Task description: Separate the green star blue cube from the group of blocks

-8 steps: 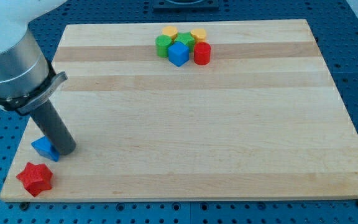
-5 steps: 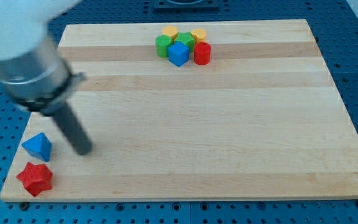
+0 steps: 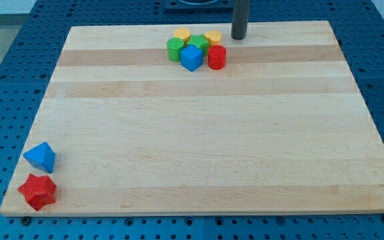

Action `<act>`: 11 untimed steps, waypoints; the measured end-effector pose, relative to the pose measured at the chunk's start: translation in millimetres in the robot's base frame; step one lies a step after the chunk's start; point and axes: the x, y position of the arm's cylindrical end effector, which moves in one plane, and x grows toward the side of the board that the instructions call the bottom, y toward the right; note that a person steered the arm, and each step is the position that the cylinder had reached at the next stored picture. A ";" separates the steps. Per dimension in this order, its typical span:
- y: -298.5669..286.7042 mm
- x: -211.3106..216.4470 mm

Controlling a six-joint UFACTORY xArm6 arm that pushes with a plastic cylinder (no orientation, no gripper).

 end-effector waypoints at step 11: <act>-61.9 183.1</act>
